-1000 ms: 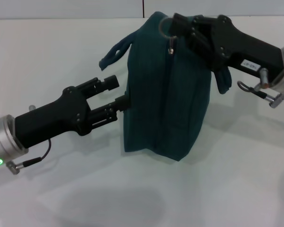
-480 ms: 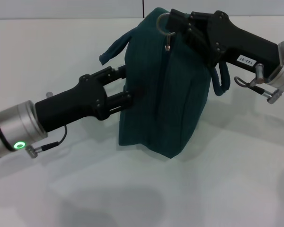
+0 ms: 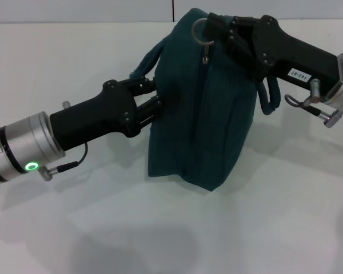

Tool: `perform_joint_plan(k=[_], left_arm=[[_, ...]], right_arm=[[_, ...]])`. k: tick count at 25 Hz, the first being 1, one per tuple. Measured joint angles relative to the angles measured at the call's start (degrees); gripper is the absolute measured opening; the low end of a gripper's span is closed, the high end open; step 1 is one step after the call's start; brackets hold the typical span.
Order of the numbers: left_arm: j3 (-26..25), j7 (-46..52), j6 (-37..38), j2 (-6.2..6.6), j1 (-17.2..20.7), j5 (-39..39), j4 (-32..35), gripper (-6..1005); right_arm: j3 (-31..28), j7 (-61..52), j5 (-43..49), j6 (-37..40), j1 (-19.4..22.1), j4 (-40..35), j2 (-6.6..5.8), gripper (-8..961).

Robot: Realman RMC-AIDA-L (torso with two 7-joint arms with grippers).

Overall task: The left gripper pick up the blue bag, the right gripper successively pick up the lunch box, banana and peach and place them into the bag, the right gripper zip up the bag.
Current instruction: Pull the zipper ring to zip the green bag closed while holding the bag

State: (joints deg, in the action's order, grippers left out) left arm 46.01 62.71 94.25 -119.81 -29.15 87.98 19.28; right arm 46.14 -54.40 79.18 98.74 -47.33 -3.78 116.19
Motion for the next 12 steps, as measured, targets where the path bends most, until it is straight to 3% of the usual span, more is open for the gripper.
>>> perform_joint_plan(k=[6,12], left_arm=[[0.5,-0.1,-0.2,0.04,-0.1,0.0,0.1,328],[2.6,-0.1,0.0,0.34,-0.2,0.2,0.4,183]], right_arm=[[0.0,0.0,0.0,0.0,0.0,0.1,0.00,17],[0.0,0.0,-1.7,0.0,0.5,0.0,0.00,17]])
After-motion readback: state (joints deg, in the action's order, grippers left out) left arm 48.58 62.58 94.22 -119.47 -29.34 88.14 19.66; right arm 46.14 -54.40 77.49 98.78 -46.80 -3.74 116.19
